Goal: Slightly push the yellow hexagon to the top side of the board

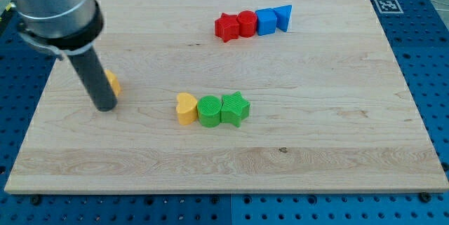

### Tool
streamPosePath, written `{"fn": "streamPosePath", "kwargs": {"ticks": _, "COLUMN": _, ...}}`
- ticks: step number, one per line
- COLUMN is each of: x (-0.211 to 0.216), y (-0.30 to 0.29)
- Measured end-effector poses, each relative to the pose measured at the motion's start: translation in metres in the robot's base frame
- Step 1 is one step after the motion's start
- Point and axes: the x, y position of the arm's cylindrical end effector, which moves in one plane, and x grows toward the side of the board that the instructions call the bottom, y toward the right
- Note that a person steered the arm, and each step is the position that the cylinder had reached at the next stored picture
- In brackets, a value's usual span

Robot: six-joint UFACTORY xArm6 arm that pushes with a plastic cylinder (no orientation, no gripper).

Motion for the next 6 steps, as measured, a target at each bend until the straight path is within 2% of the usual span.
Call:
{"fn": "streamPosePath", "kwargs": {"ticks": 1, "x": -0.006, "y": -0.009}}
{"fn": "streamPosePath", "kwargs": {"ticks": 4, "x": 0.013, "y": 0.003}}
{"fn": "streamPosePath", "kwargs": {"ticks": 6, "x": -0.02, "y": 0.002}}
